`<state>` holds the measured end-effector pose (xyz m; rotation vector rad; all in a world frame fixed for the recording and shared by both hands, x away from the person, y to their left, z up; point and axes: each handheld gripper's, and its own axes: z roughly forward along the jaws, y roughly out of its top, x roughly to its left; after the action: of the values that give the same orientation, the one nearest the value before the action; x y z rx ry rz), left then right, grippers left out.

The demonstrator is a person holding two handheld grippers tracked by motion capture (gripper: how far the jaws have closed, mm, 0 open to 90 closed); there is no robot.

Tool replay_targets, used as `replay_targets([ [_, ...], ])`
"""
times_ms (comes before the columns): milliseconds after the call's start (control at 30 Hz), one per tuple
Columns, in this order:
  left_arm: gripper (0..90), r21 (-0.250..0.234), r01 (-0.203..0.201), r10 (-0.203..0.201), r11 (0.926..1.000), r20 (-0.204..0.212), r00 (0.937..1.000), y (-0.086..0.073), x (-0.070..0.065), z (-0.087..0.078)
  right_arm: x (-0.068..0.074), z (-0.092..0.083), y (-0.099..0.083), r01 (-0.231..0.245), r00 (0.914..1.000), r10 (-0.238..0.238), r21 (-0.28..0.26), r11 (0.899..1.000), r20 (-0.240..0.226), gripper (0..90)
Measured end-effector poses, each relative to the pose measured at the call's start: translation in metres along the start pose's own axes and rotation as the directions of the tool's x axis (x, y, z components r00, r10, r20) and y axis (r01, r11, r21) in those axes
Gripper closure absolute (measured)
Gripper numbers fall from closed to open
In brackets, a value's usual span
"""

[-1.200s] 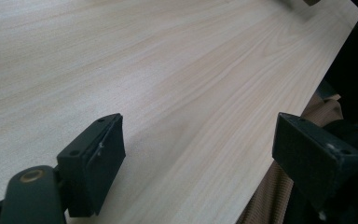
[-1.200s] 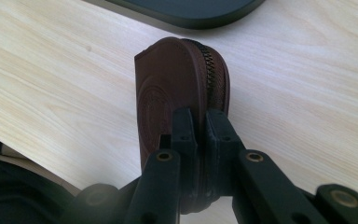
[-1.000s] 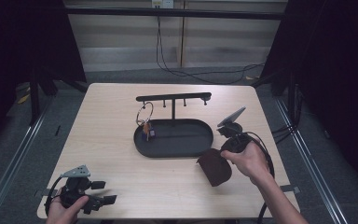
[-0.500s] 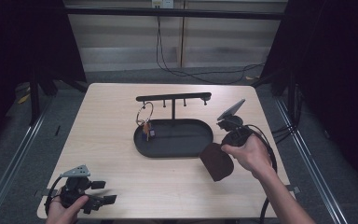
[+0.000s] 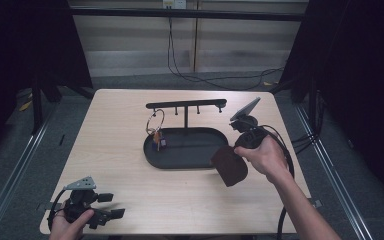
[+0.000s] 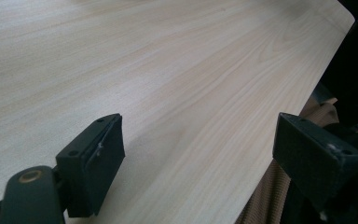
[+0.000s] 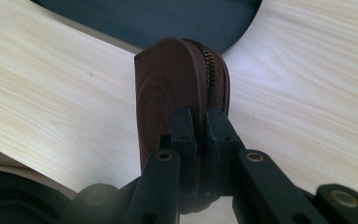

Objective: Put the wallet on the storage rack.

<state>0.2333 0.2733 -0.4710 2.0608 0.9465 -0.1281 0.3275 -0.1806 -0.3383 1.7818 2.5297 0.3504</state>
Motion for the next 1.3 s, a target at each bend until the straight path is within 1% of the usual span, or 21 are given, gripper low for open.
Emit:
replay_targets([
  [167,16.3,-0.004,-0.004,0.004,1.0000,0.002,1.0000,0.000,0.001,-0.001,0.001,-0.002,0.008,-0.002,1.0000,0.002,-0.009,1.000,-0.001,83.0],
  [233,16.3,-0.011,0.001,-0.001,0.9999,0.005,1.0000,0.000,0.000,-0.001,0.000,-0.003,0.012,-0.007,0.9999,0.006,-0.017,1.000,-0.009,83.0],
  [333,16.3,-0.013,0.002,-0.002,0.9999,0.008,1.0000,0.000,0.001,-0.002,0.001,-0.003,0.018,-0.005,1.0000,0.005,-0.019,1.000,-0.006,83.0],
  [467,16.3,-0.008,-0.005,0.005,1.0000,0.001,1.0000,0.000,0.000,-0.002,0.002,-0.004,0.024,-0.001,1.0000,0.001,-0.024,1.000,-0.007,83.0],
  [600,16.3,-0.006,-0.008,0.008,1.0000,-0.001,1.0000,0.000,0.000,-0.002,0.003,-0.007,0.028,-0.007,0.9999,0.006,-0.057,0.998,-0.012,82.9],
  [633,16.3,-0.005,-0.008,0.008,1.0000,-0.003,1.0000,0.000,0.000,-0.002,0.003,-0.007,0.029,-0.006,0.9999,0.005,-0.053,0.999,-0.014,83.0],
  [700,16.3,-0.004,-0.011,0.011,0.9999,-0.003,0.9999,0.000,-0.001,-0.002,0.003,-0.006,0.030,-0.008,1.0000,0.008,-0.045,0.999,0.002,83.0],
  [733,16.3,-0.006,-0.016,0.016,0.9999,-0.008,0.9998,0.000,-0.001,-0.003,0.003,-0.005,0.031,-0.007,1.0000,0.007,-0.044,0.999,0.003,83.0],
  [767,16.3,-0.008,-0.012,0.012,0.9999,-0.006,0.9999,0.000,-0.001,-0.003,0.003,-0.005,0.032,-0.009,1.0000,0.008,-0.047,0.999,-0.001,83.0],
  [800,16.3,-0.005,-0.018,0.018,0.9998,-0.008,0.9998,0.000,-0.001,-0.003,0.002,-0.004,0.032,-0.011,0.9999,0.011,-0.046,0.999,-0.003,83.0],
  [867,16.3,-0.006,-0.008,0.008,0.9999,-0.006,0.9999,-0.001,-0.002,-0.002,0.001,-0.003,0.034,-0.016,0.9999,0.016,-0.044,0.999,-0.004,83.0],
  [933,16.3,-0.004,-0.014,0.014,0.9999,-0.003,0.9999,0.000,-0.002,-0.002,0.000,-0.001,0.036,-0.021,0.9998,0.021,-0.040,0.999,-0.001,83.0],
  [1067,16.3,0.001,-0.014,0.014,0.9999,-0.002,0.9999,-0.001,-0.002,-0.003,-0.006,0.002,0.041,-0.046,0.9989,0.046,-0.048,0.998,-0.015,83.0],
  [1100,16.4,-0.008,-0.010,0.010,0.9999,-0.006,0.9999,-0.001,-0.002,-0.003,-0.007,0.004,0.042,-0.050,0.9986,0.049,-0.046,0.998,-0.018,83.0],
  [1200,16.3,-0.008,-0.012,0.012,0.9999,-0.004,0.9999,-0.001,-0.002,-0.003,-0.011,0.007,0.044,-0.059,0.9982,0.059,-0.045,0.997,-0.010,83.0],
  [1300,16.3,-0.002,-0.015,0.015,0.9999,-0.003,0.9999,-0.001,-0.002,-0.002,-0.014,0.008,0.048,-0.074,0.9971,0.073,-0.055,0.996,-0.023,83.0],
])
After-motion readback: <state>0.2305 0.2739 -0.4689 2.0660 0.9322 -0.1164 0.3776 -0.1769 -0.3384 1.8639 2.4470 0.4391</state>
